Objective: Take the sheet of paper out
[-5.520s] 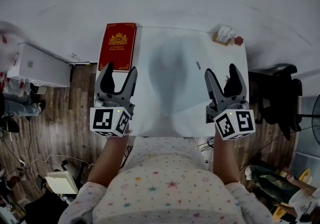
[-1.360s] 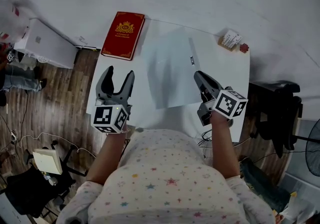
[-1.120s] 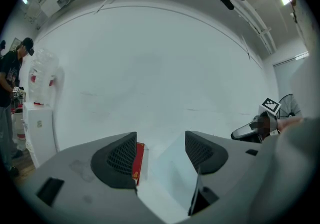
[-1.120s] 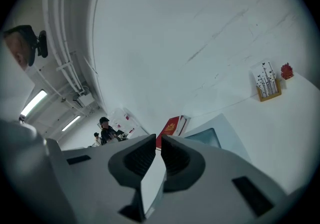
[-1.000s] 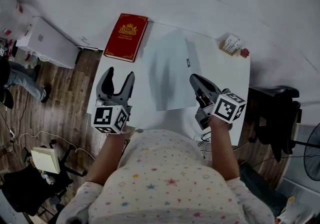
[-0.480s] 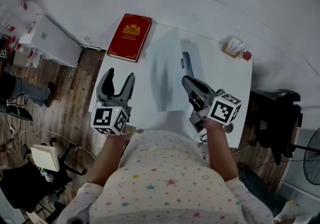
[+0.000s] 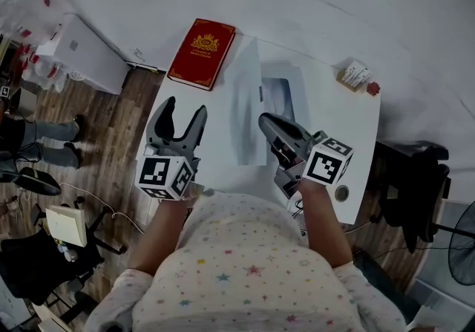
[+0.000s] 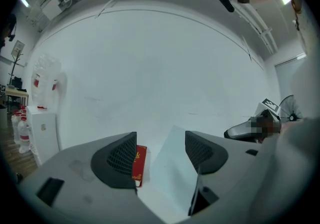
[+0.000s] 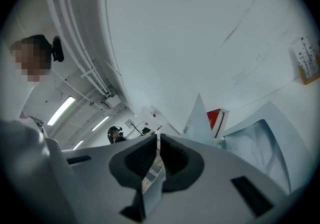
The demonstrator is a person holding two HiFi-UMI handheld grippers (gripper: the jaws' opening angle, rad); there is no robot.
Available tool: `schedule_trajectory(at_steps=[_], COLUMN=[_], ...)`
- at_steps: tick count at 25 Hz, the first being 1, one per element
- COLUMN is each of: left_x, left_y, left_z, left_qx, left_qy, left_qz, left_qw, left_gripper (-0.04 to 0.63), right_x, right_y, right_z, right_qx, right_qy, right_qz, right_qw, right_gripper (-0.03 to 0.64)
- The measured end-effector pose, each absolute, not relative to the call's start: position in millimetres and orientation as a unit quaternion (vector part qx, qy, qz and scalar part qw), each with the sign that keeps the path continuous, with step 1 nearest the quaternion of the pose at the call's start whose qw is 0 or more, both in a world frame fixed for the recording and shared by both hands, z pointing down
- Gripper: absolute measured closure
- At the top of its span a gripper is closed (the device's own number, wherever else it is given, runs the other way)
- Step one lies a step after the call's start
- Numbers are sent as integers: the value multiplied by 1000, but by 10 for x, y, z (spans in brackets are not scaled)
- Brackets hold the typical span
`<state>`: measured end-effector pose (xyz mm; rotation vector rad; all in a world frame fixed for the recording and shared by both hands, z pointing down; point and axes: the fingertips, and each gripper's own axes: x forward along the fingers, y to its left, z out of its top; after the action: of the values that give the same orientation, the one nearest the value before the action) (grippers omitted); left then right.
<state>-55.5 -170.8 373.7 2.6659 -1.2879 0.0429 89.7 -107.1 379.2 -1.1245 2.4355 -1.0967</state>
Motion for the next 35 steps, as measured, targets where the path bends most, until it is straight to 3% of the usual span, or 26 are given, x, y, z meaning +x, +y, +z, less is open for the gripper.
schedule_trajectory(at_steps=[21, 35], left_x=[-449, -466], left_y=[-1480, -1259], left_z=[3630, 3799], left_qx=[909, 914], left_qy=[-405, -386], left_qz=[20, 44], left_qw=[95, 115], left_gripper=[316, 316], right_x=[198, -149], right_y=[-1296, -1388], right_z=[3869, 3931], right_qx=[-309, -288], right_qy=[828, 848], right_qz=[-439, -429], right_qw=[159, 119], right_gripper=[607, 615])
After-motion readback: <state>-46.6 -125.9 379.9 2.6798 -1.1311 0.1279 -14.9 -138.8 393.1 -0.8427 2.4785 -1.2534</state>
